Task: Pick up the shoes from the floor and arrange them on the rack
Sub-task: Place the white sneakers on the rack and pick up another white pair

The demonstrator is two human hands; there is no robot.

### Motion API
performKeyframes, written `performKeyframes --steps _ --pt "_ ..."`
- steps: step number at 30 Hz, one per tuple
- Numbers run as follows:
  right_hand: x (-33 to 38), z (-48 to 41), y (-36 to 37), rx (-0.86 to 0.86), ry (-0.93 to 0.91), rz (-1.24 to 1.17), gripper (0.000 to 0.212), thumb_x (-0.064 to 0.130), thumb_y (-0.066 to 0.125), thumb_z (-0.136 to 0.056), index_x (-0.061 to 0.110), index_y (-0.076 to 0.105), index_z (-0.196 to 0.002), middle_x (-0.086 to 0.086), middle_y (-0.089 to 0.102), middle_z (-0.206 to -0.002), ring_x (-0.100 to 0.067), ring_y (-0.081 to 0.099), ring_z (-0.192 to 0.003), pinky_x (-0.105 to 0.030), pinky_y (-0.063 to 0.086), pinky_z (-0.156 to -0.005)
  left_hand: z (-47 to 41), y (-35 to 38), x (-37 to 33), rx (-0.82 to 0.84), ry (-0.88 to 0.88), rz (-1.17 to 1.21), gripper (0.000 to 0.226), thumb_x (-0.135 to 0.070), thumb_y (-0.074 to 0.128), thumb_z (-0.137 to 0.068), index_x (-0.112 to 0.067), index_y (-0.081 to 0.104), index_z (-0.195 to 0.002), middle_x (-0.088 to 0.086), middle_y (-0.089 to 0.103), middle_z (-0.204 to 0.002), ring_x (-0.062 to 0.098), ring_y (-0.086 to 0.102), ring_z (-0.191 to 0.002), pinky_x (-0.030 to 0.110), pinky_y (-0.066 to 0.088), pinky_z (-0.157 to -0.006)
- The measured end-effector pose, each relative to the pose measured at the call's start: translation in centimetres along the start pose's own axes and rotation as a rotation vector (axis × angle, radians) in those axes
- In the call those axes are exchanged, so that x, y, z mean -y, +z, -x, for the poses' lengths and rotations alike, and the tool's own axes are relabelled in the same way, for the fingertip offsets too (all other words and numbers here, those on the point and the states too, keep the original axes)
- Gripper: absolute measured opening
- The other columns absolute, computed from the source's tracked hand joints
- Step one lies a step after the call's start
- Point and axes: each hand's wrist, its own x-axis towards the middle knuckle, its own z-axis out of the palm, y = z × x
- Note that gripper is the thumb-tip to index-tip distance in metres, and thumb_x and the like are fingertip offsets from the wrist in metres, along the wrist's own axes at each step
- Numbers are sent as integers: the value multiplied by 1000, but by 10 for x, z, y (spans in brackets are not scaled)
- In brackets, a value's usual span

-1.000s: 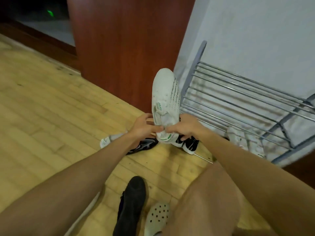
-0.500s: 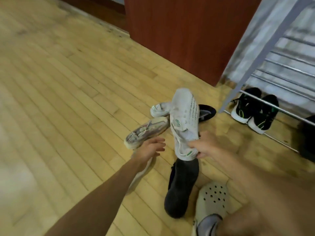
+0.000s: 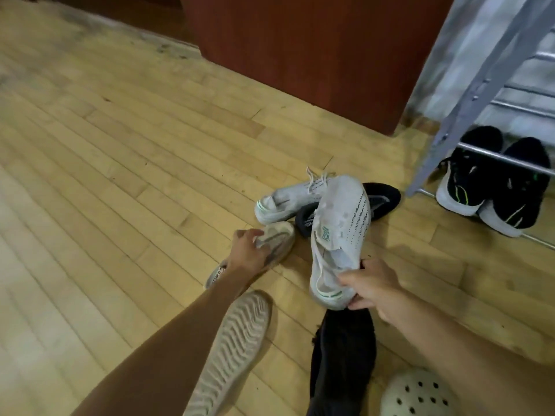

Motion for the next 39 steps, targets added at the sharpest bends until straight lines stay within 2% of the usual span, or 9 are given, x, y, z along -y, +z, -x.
performKeyframes --steps 4,7,12,19,23,28,31,36,39 --pt "-4 -22 -17 -2 0 39 21 13 71 -80 8 65 -100 -8 66 -89 -23 66 -77 -28 57 -51 -40 14 -45 -74 127 -101 50 -13 58 -89 -9 47 -137 14 34 -144 31 39 -131 37 37 -106" --pt "-11 -38 -32 26 -21 107 26 16 71 -76 7 67 -100 -11 69 -93 -24 68 -76 -26 57 -47 -72 17 -64 -174 66 -97 52 -20 56 -91 -9 43 -141 11 30 -151 31 32 -136 42 31 -113" --pt "-27 -50 -59 58 43 43 22 16 71 -79 3 66 -95 -13 69 -93 -26 68 -76 -22 52 -42 -87 22 -64 -154 79 -398 13 -13 54 -91 -10 67 -92 12 67 -103 29 60 -91 37 48 -79" --pt "-37 -48 -65 51 62 19 32 17 73 -79 4 64 -106 -16 67 -104 -31 68 -88 -33 60 -55 -75 13 -73 -362 124 -289 19 -9 48 -89 -11 66 -95 11 69 -102 29 61 -88 32 45 -69" --pt "-33 -26 -62 27 65 -9 37 17 75 -79 2 63 -110 -18 66 -108 -33 67 -89 -36 61 -58 -47 -8 -97 -393 304 -259 16 -11 54 -89 -10 68 -95 9 71 -100 29 63 -90 28 42 -67" --pt "-26 20 -65 -17 38 110 44 21 79 -73 3 64 -110 -16 67 -105 -30 67 -84 -35 61 -56 18 -17 -105 -339 371 -155 13 -11 59 -89 -11 72 -93 3 74 -96 21 65 -86 26 44 -66" --pt "-24 46 -67 -20 21 122 44 20 80 -73 1 64 -110 -16 69 -104 -30 70 -86 -43 62 -67 65 -2 -75 -212 266 -73 16 -7 56 -87 -8 70 -94 5 73 -93 22 66 -86 29 49 -67" --pt "-63 75 -48 -26 96 143 43 9 76 -75 -1 61 -114 -19 71 -101 -31 73 -81 -44 62 -71 130 38 -23 -20 116 79 10 -1 55 -87 -9 61 -86 6 63 -85 15 55 -79 14 40 -54" --pt "-82 81 -37 12 124 145 42 11 75 -76 -1 60 -114 -18 69 -107 -31 73 -84 -43 62 -70 140 54 1 146 -2 131 9 -20 63 -90 -14 59 -96 7 68 -83 18 61 -70 22 43 -52"
